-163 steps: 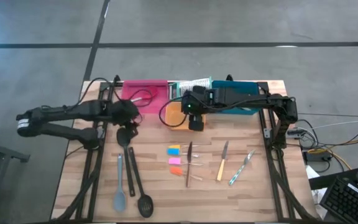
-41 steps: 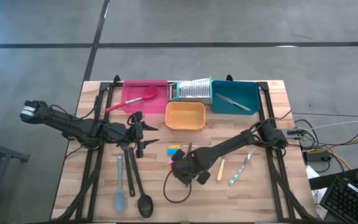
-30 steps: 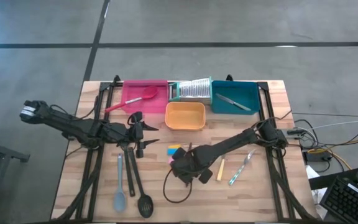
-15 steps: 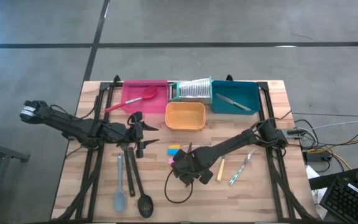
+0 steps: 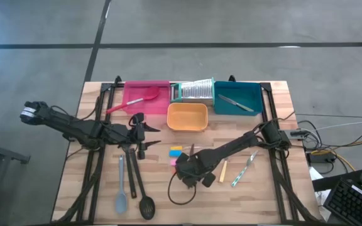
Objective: Pick & Place Kitchen Items
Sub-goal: Put the gold knife into the blue bin
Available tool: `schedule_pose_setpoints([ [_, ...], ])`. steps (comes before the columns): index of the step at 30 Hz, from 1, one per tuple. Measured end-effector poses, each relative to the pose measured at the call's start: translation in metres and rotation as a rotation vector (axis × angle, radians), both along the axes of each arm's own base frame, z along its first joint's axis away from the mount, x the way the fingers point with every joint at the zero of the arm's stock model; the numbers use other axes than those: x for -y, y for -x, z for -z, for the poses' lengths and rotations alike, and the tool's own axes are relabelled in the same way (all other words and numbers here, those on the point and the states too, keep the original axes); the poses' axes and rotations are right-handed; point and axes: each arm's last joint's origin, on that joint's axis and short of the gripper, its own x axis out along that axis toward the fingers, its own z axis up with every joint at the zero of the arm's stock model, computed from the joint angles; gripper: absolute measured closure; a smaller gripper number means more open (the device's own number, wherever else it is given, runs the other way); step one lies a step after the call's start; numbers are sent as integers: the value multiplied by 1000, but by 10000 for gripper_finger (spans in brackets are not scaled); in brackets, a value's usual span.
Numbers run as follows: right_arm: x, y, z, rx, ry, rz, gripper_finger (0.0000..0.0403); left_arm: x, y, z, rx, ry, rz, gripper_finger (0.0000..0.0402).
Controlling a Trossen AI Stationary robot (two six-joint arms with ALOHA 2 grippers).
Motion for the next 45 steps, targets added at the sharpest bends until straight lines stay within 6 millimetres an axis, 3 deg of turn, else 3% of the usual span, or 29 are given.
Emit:
schedule_pose_setpoints([
  [9,3,-1,6,23,-6,-5,279,0,0,0,-2,0,0,200],
  [22,17,1,12,-15,-80,7,375,0,0,0,-4,-1,0,200],
  [30,17,1,12,-23,-84,58,378,0,0,0,-3,0,0,200],
  [37,13,-1,-3,-18,-66,88,378,0,0,0,-3,0,0,200],
  [45,17,10,-48,34,-18,191,379,0,0,1,-7,-1,0,200],
])
